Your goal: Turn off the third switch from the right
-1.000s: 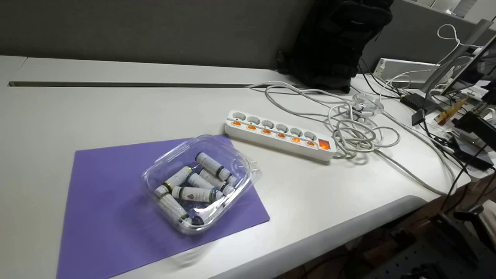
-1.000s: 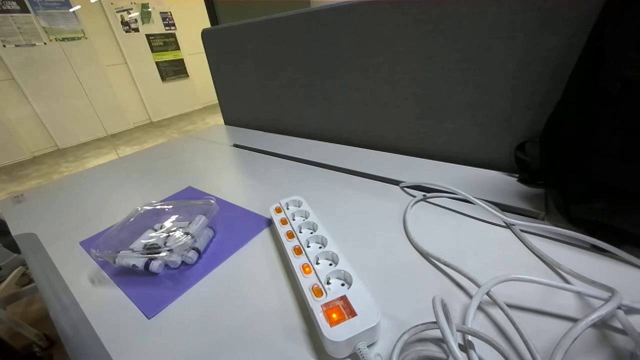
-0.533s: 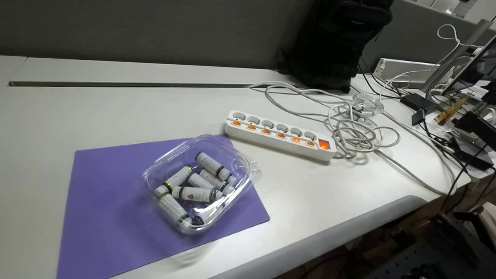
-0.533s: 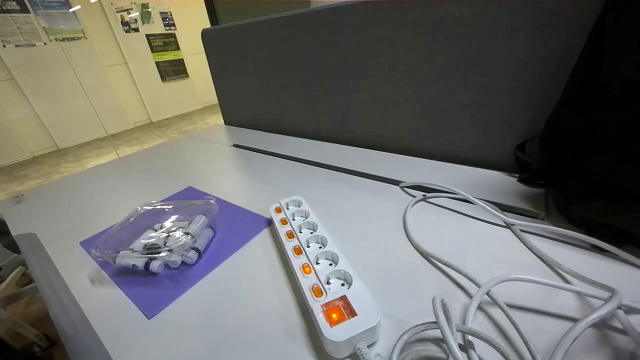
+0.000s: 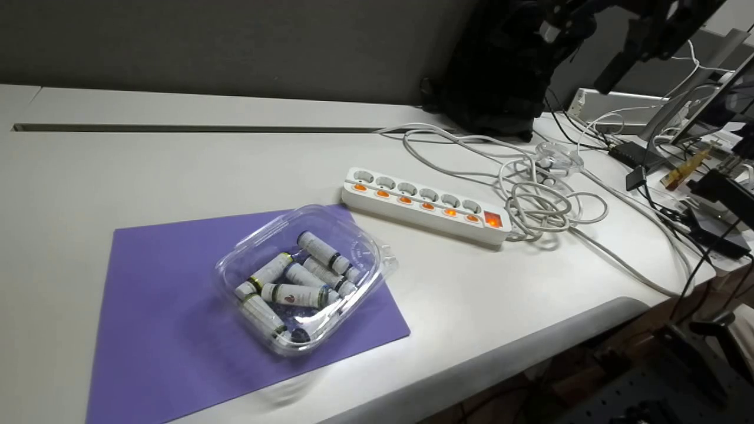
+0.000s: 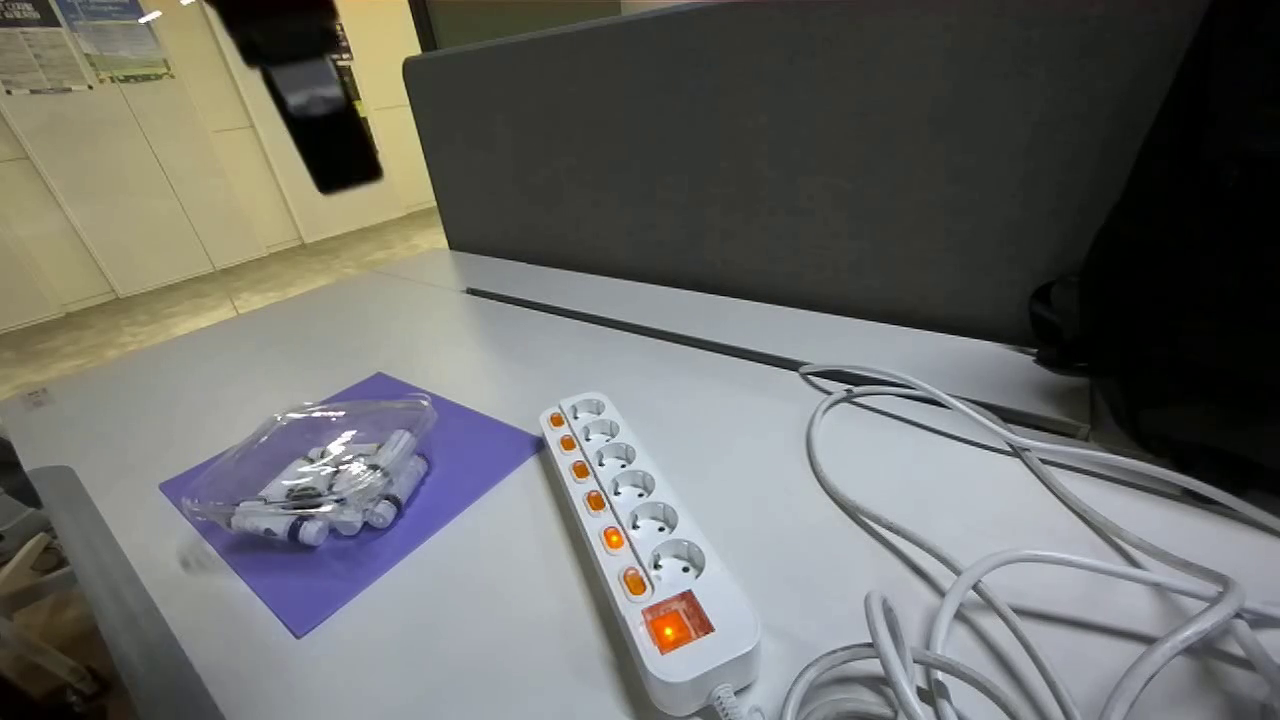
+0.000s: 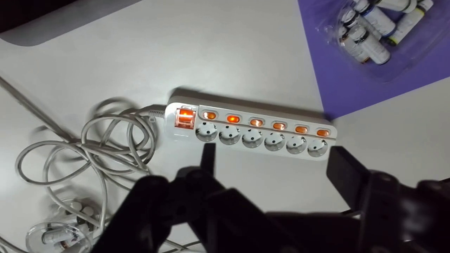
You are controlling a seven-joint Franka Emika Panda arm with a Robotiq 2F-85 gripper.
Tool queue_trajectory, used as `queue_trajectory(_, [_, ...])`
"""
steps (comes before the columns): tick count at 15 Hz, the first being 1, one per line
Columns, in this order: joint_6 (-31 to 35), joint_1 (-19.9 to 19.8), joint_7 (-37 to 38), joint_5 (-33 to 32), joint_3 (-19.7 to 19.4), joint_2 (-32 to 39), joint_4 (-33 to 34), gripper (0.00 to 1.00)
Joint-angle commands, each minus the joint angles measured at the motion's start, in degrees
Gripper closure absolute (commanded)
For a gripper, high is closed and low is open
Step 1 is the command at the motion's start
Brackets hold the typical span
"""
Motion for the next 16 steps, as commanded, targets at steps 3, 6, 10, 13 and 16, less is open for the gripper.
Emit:
queue_trajectory(3, [8.7,-0.4,4.7,-1.7,0.1,11.6,2.4,0.62])
queue_trajectory(6, [12.7,-0.5,6.5,-2.4,0.0,17.4,3.5,0.81])
queue_trajectory(10, [15.8,-0.5,8.9,-3.9,-1.2,24.9,5.9,1.0])
queue_trajectory(13, [16.2,0.7,6.9,-3.1,-2.5,24.7,4.5,0.99])
queue_trajectory(16, [16.9,0.8,7.1,-3.2,-3.6,28.1,6.2,0.99])
